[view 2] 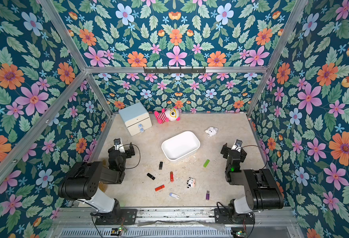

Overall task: Put the usb flash drive into the storage box
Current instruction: Pick up the USB flash from the center of the board.

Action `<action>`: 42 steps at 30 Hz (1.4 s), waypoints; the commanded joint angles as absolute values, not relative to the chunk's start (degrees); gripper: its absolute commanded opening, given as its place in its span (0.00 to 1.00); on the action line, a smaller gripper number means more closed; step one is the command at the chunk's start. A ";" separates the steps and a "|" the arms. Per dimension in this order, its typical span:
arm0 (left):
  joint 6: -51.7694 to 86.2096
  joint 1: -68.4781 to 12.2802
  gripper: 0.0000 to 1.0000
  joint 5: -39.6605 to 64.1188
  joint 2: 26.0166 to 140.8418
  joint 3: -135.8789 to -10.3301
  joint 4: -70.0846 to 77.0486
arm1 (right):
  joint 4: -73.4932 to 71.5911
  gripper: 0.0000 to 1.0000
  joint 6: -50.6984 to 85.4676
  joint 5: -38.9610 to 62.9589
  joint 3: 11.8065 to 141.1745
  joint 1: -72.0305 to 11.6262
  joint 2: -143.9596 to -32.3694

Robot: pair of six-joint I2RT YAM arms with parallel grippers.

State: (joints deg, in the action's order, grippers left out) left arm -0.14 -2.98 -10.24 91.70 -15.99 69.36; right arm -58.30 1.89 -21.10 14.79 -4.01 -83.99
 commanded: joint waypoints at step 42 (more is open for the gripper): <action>21.61 -8.17 0.99 -7.83 70.24 -46.52 -20.25 | 45.44 0.99 27.82 -8.01 57.85 -7.67 -69.18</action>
